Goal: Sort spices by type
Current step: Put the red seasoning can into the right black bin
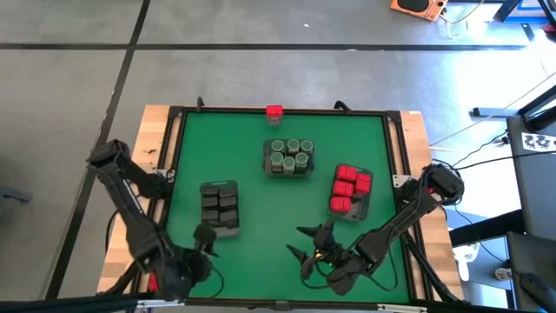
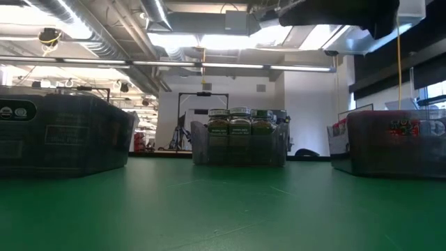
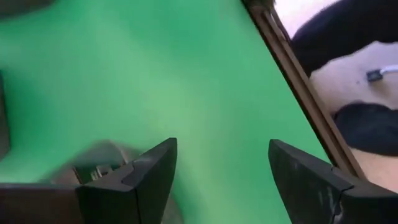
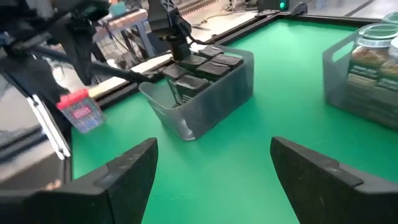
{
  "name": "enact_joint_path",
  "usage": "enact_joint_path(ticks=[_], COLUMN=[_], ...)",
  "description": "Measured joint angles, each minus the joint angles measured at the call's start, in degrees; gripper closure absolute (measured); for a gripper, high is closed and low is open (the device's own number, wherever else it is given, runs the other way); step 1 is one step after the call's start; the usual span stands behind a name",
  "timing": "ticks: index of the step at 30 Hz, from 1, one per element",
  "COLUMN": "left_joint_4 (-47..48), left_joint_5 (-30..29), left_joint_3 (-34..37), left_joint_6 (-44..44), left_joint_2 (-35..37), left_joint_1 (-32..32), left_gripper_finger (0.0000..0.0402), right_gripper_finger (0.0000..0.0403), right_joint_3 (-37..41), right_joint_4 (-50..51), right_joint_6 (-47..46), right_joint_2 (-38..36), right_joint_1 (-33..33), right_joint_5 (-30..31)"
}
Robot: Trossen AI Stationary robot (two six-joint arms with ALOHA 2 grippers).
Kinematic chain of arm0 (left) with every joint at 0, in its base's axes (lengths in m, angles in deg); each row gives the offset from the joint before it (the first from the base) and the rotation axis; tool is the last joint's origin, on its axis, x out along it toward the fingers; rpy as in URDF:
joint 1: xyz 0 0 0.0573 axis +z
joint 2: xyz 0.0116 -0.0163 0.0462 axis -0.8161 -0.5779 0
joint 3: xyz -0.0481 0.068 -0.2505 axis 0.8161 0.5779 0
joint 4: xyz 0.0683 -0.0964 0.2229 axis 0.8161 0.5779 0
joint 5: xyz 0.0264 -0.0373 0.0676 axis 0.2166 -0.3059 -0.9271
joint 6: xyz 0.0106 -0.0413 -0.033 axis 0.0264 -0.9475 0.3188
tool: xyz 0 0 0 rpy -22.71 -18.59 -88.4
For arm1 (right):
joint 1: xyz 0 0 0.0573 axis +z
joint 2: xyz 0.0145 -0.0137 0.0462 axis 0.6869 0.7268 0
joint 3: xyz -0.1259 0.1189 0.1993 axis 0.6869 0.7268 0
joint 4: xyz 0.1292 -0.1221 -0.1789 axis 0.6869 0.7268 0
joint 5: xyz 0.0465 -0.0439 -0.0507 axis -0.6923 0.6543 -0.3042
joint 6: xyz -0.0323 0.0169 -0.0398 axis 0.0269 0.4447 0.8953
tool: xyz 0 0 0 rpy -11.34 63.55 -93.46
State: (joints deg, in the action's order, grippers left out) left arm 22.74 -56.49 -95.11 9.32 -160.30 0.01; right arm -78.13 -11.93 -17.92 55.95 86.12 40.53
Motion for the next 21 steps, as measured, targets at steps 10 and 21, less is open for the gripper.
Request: enact_joint_path(ticks=[10,21], left_joint_4=[13.27,15.15], left_joint_5=[13.88,24.07], left_joint_3=[-6.75,-6.00], left_joint_6=[-32.97,-71.39], left_joint_2=[-2.92,-2.89], left_joint_1=[-7.61,-12.00], left_gripper_finger=[0.0151,0.0151], right_gripper_finger=[0.0091,0.0091], right_joint_3=[-0.02,-0.02], right_joint_4=[-4.51,-4.82], right_joint_6=[-0.05,-0.17], right_joint_2=[1.13,1.17], right_joint_1=[-0.13,-1.76], right_joint_5=[2.12,2.48])
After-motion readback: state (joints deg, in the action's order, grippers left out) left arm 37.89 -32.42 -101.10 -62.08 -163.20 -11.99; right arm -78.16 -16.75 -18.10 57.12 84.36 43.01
